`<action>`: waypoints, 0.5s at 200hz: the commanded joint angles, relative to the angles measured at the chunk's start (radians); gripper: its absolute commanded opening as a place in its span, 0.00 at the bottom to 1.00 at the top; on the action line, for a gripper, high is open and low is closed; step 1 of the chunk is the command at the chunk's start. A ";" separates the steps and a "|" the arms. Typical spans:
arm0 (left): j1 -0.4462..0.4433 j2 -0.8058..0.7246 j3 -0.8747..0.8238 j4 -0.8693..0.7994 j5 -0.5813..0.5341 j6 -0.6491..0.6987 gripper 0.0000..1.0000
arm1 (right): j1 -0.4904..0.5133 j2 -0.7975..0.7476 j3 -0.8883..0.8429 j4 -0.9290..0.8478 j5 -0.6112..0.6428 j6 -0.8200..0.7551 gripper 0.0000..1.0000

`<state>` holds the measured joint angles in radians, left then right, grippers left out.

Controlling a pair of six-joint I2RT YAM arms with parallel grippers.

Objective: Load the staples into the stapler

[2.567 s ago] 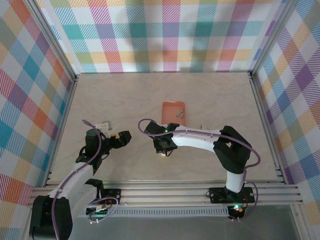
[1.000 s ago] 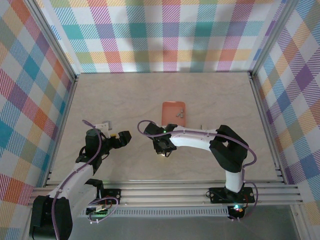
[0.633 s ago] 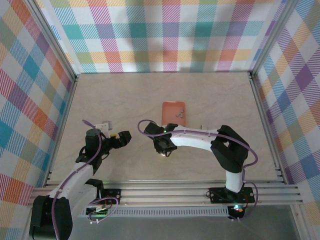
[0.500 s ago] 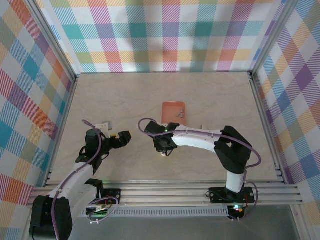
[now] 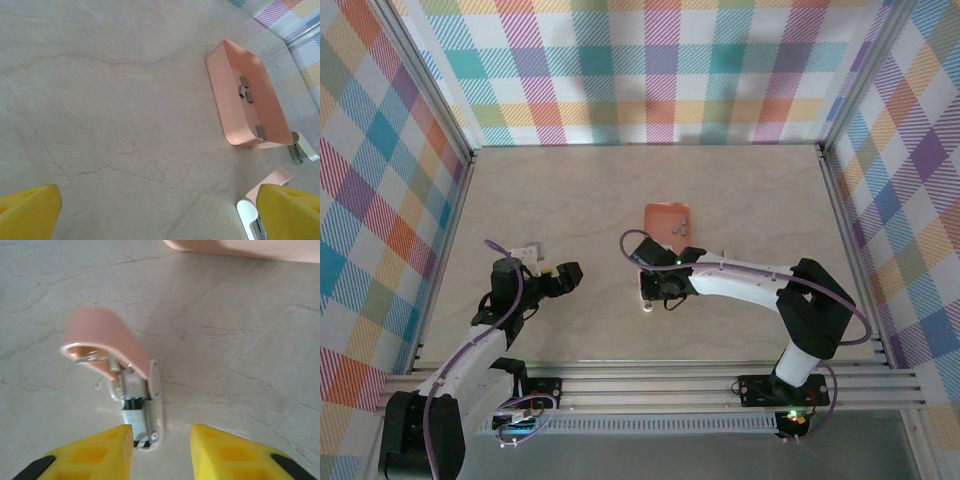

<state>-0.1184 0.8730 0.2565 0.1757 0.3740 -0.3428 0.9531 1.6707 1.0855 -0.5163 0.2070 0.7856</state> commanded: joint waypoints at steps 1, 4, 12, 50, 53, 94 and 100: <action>-0.010 -0.014 0.009 -0.011 0.005 0.022 1.00 | -0.011 -0.002 -0.015 0.057 -0.061 0.033 0.35; -0.010 -0.013 0.009 -0.011 0.006 0.023 1.00 | -0.014 0.000 -0.016 0.060 -0.065 0.036 0.35; -0.010 -0.013 0.010 -0.011 0.005 0.023 1.00 | -0.019 0.006 -0.020 0.071 -0.075 0.034 0.35; -0.010 -0.014 0.009 -0.012 0.003 0.023 1.00 | -0.036 0.026 -0.034 0.105 -0.109 0.040 0.35; -0.010 -0.014 0.009 -0.014 0.003 0.023 1.00 | -0.037 0.027 -0.033 0.106 -0.110 0.040 0.35; -0.011 -0.014 0.008 -0.013 0.002 0.024 1.00 | -0.038 0.052 -0.032 0.107 -0.122 0.043 0.31; -0.010 -0.014 0.008 -0.013 0.002 0.024 1.00 | -0.039 0.056 -0.032 0.107 -0.124 0.043 0.31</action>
<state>-0.1184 0.8730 0.2565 0.1749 0.3740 -0.3428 0.9218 1.7027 1.0599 -0.4225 0.1062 0.8085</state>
